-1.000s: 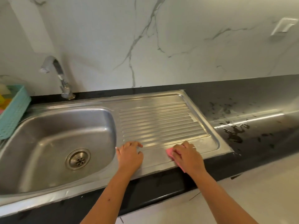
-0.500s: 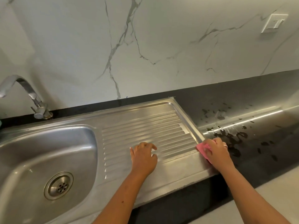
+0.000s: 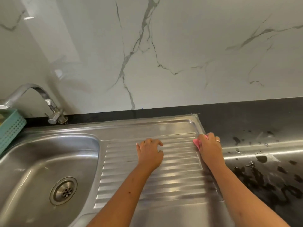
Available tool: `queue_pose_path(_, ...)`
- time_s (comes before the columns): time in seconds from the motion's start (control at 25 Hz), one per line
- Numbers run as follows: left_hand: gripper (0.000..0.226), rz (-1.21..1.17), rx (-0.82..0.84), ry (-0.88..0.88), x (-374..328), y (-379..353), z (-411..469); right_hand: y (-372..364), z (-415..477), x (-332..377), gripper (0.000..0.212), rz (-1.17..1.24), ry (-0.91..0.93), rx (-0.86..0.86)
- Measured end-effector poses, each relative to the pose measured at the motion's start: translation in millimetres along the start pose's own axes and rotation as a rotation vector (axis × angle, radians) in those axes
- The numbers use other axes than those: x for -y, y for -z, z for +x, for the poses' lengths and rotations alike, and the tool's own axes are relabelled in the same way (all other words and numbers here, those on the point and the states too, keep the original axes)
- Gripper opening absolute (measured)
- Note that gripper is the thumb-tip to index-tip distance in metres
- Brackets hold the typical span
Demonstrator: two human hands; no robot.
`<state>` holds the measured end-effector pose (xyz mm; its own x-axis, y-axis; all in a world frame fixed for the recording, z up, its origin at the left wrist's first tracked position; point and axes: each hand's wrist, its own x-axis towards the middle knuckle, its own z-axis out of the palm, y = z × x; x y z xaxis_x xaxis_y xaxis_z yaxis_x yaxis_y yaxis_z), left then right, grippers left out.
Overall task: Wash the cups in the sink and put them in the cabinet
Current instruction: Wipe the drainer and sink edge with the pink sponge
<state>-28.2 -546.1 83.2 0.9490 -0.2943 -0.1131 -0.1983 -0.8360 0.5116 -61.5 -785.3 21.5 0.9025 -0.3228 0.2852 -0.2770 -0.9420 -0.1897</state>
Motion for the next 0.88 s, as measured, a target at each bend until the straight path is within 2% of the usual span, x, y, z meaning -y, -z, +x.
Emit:
queue_pose_path(0.24, 0.027, 0.019, -0.074, 0.141, 21.6, 13.8, 38.3, -20.3, 82.8, 12.5, 0.015, 0.035, -0.083, 0.061)
queue_pose_path(0.36, 0.027, 0.024, -0.095, 0.209, 38.6, 21.5, 47.6, -27.3, 115.1, 19.1, 0.022, 0.131, -0.147, 0.105)
queue_pose_path(0.44, 0.026, 0.012, -0.11, 0.242, 52.5, 24.3, 51.1, -31.2, 127.3, 26.5, 0.023, 0.199, -0.109, 0.152)
queue_pose_path(0.64, 0.024, -0.039, -0.178, 0.321, 81.7, 28.4, 56.5, -43.5, 129.4, 83.9, 0.018, 0.357, 0.251, 0.271)
queue_pose_path(0.8, 0.026, -0.065, -0.221, 0.412, 112.2, 42.4, 49.7, -69.8, 126.9, 192.9, 0.018, 0.355, 0.577, 0.311)
queue_pose_path(0.88, 0.028, -0.061, -0.245, 0.449, 126.1, 51.5, 43.3, -81.2, 120.1, 253.5, 0.016, 0.318, 0.653, 0.306)
